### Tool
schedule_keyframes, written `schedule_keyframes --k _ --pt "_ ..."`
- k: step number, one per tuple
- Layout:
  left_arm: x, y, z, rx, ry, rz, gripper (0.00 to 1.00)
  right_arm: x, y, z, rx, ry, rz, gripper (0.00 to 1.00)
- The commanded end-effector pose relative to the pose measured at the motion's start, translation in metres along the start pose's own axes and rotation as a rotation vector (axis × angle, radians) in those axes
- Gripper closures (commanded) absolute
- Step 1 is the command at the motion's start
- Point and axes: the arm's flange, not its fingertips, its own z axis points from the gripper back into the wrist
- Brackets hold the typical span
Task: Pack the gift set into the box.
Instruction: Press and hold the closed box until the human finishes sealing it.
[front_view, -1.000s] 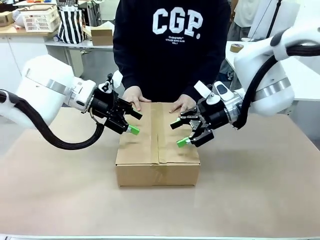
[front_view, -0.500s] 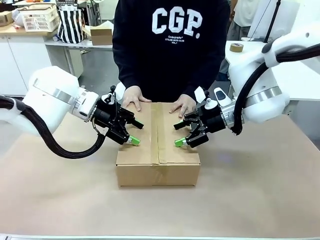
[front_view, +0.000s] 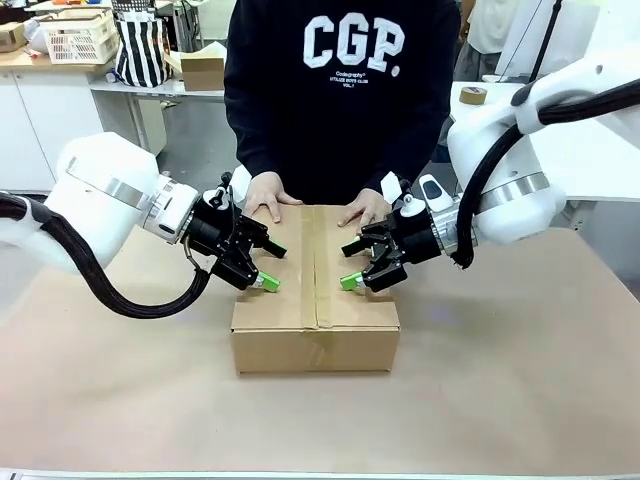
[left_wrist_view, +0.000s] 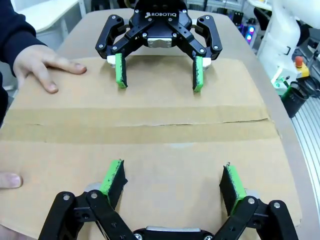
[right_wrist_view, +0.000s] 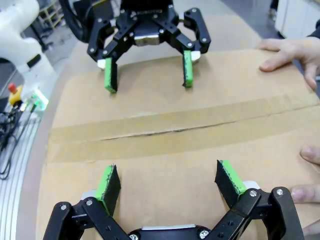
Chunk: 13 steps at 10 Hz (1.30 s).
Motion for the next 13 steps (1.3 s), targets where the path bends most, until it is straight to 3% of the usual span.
schedule_keyframes --k 1,2,3,13 --pt "-0.009 -0.008 -0.006 0.017 0.059 0.009 0.00 -0.012 -0.002 -0.013 0.027 0.064 0.027 0.00" --pt "-0.009 -0.006 -0.007 0.017 0.054 0.033 0.00 -0.010 -0.001 -0.015 0.053 0.074 0.037 0.00" --pt "0.000 0.000 0.000 0.003 0.004 -0.001 0.00 0.001 -0.001 -0.001 0.007 0.004 0.007 0.00" --pt "0.000 0.000 0.000 0.003 0.004 -0.001 0.00 0.001 -0.001 -0.001 0.007 0.004 0.007 0.00"
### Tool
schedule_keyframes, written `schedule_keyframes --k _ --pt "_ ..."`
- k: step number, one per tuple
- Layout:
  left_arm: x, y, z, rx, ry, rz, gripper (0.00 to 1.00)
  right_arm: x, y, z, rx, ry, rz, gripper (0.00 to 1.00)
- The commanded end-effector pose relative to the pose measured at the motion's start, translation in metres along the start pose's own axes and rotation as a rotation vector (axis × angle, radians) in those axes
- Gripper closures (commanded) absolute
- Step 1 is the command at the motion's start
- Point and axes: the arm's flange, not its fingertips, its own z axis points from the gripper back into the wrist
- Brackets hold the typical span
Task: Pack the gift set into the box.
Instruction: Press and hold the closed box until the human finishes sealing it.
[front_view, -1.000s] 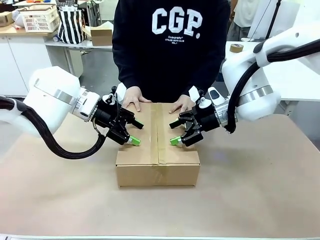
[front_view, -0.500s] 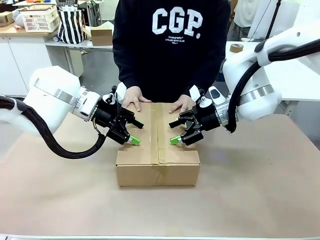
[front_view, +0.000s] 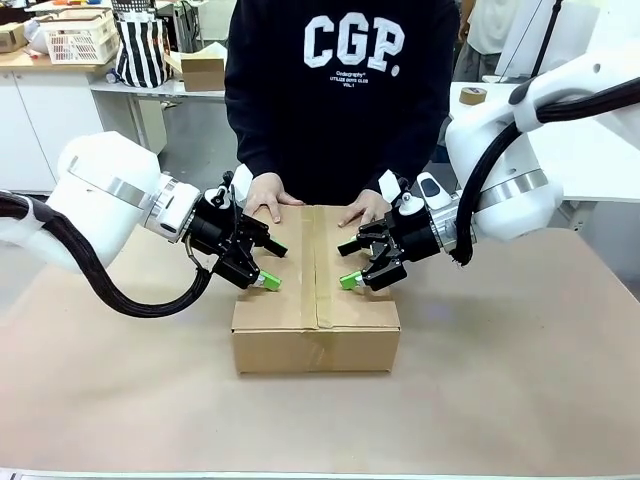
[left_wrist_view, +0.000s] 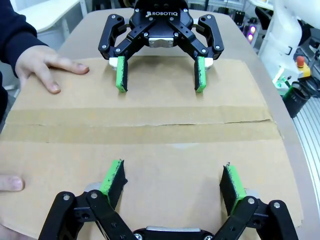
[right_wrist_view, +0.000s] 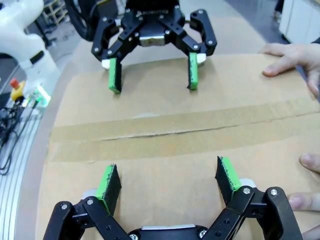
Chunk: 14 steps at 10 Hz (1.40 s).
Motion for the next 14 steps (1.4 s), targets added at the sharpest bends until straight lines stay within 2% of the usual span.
schedule_keyframes --k 1,14 --pt "-0.0026 -0.0014 -0.0002 -0.003 0.000 0.001 0.00 -0.0036 0.0015 -0.0013 -0.009 -0.001 -0.014 0.00" --pt "-0.0026 -0.0014 -0.0002 -0.003 0.000 0.001 0.00 -0.0036 0.0015 -0.0013 -0.009 -0.001 -0.014 0.00"
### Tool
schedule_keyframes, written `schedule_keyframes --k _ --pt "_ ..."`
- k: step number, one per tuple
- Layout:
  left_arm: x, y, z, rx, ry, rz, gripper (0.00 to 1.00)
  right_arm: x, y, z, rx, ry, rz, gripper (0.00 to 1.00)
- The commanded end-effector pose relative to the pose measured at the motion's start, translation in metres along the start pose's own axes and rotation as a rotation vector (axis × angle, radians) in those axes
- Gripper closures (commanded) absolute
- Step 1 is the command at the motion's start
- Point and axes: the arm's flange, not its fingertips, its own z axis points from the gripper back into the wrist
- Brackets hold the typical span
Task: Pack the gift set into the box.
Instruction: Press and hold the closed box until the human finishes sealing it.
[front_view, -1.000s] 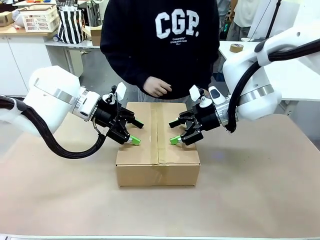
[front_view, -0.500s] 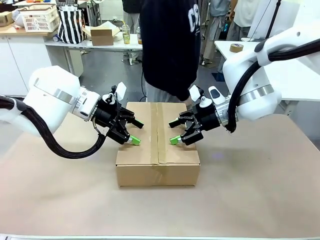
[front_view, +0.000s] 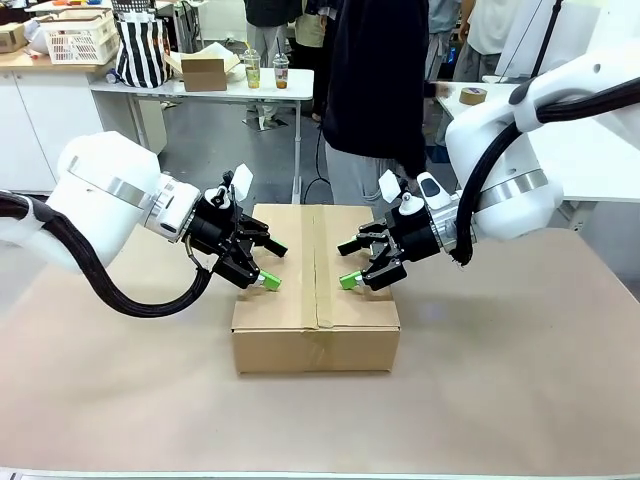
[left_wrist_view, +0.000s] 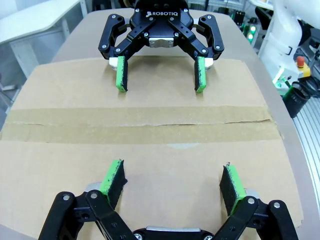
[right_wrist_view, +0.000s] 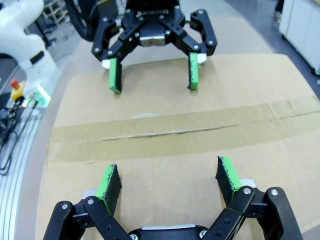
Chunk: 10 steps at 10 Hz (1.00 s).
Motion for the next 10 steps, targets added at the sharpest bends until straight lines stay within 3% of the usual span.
schedule_keyframes --k 1,10 --pt "-0.0027 -0.0016 -0.0003 -0.004 0.000 0.001 0.00 -0.0038 0.0015 -0.0013 -0.009 0.000 -0.014 0.00" --pt "-0.0027 -0.0016 -0.0003 -0.004 0.000 0.001 0.00 -0.0038 0.0015 -0.0013 -0.009 0.000 -0.014 0.00"
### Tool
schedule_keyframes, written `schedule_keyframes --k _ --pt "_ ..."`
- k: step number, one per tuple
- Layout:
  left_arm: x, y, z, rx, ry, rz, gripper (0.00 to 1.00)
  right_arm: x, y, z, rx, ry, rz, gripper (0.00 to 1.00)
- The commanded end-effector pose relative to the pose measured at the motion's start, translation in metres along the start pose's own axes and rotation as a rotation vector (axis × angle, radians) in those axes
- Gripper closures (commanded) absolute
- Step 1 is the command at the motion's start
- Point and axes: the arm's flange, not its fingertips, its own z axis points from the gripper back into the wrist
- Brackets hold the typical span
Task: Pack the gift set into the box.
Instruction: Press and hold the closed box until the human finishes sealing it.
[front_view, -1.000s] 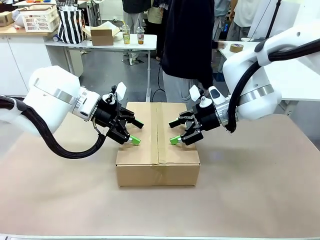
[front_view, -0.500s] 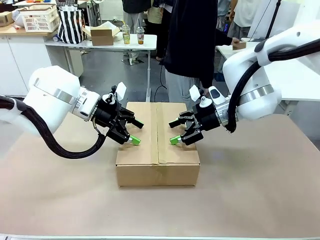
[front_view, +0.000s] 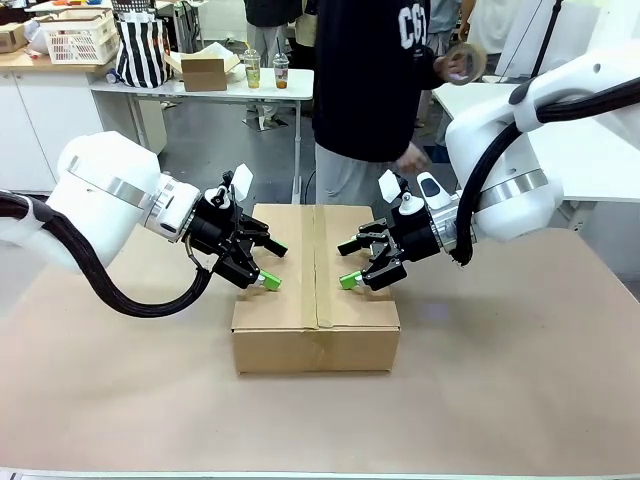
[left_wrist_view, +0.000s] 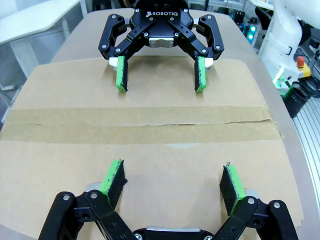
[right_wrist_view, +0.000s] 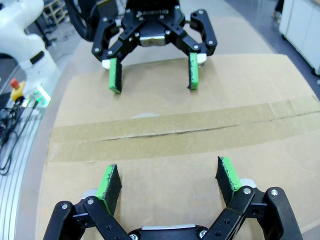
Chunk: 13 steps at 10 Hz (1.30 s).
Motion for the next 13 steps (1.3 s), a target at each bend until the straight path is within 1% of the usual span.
schedule_keyframes --k 1,13 --pt "-0.0027 -0.0016 -0.0003 -0.004 0.000 0.001 0.00 -0.0038 0.0015 -0.0013 -0.009 0.000 -0.014 0.00" --pt "-0.0027 -0.0016 -0.0003 -0.004 0.000 0.001 0.00 -0.0038 0.0015 -0.0013 -0.009 0.000 -0.014 0.00"
